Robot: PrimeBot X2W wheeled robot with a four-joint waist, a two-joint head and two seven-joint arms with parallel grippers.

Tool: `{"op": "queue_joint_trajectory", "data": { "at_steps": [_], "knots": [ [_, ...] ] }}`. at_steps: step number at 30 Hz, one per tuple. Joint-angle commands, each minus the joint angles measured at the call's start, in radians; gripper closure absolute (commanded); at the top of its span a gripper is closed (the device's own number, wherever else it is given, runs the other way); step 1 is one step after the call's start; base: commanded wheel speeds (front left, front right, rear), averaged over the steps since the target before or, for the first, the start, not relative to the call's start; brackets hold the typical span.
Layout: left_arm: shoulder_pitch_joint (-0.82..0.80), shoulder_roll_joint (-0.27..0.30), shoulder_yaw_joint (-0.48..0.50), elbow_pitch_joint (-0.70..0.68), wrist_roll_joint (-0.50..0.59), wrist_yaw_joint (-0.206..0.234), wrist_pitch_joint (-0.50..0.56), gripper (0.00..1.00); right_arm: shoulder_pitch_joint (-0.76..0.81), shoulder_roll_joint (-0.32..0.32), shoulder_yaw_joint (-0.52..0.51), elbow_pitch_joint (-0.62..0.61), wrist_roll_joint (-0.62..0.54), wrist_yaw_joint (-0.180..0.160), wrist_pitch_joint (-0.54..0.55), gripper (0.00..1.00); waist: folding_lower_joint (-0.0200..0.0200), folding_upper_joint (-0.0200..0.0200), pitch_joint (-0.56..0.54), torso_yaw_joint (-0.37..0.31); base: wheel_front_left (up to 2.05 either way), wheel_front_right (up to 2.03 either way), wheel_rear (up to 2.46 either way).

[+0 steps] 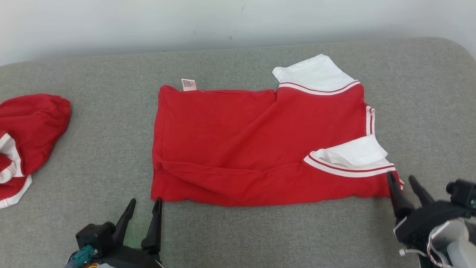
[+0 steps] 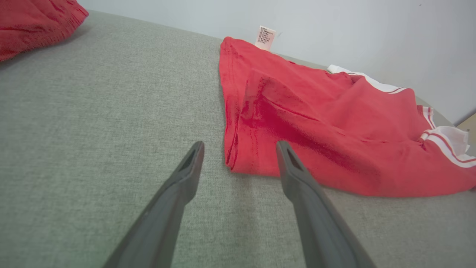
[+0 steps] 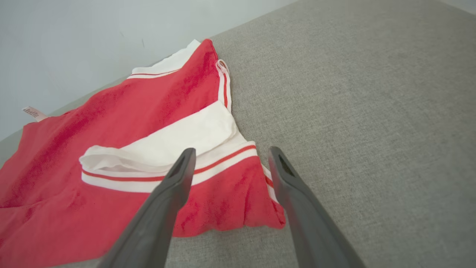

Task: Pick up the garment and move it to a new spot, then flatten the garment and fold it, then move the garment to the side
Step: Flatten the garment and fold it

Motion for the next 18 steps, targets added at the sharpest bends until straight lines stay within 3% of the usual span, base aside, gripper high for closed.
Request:
{"op": "queue_joint_trajectory", "data": {
  "at_steps": [1,5,18],
  "knots": [
    [0.014,-0.002,0.002,0.003,0.003,0.003,-0.007,0.0,0.026,-0.009,0.01,-0.004,0.0,-0.002,-0.009,0.0,0.0001,0.0,0.003,-0.003,0.0,0.0,0.0],
    [0.028,0.001,0.003,0.012,0.013,0.003,-0.016,0.0,0.066,-0.028,0.021,-0.001,-0.016,-0.002,-0.034,0.0,0.0001,0.0,0.008,-0.013,0.0,0.0,0.0],
    [-0.054,0.014,-0.039,0.093,0.063,-0.011,-0.004,0.0,-0.001,0.003,0.078,0.105,-0.039,-0.002,-0.062,0.0,0.0001,0.0,0.018,-0.025,0.0,0.0,0.0]
  ]
}}
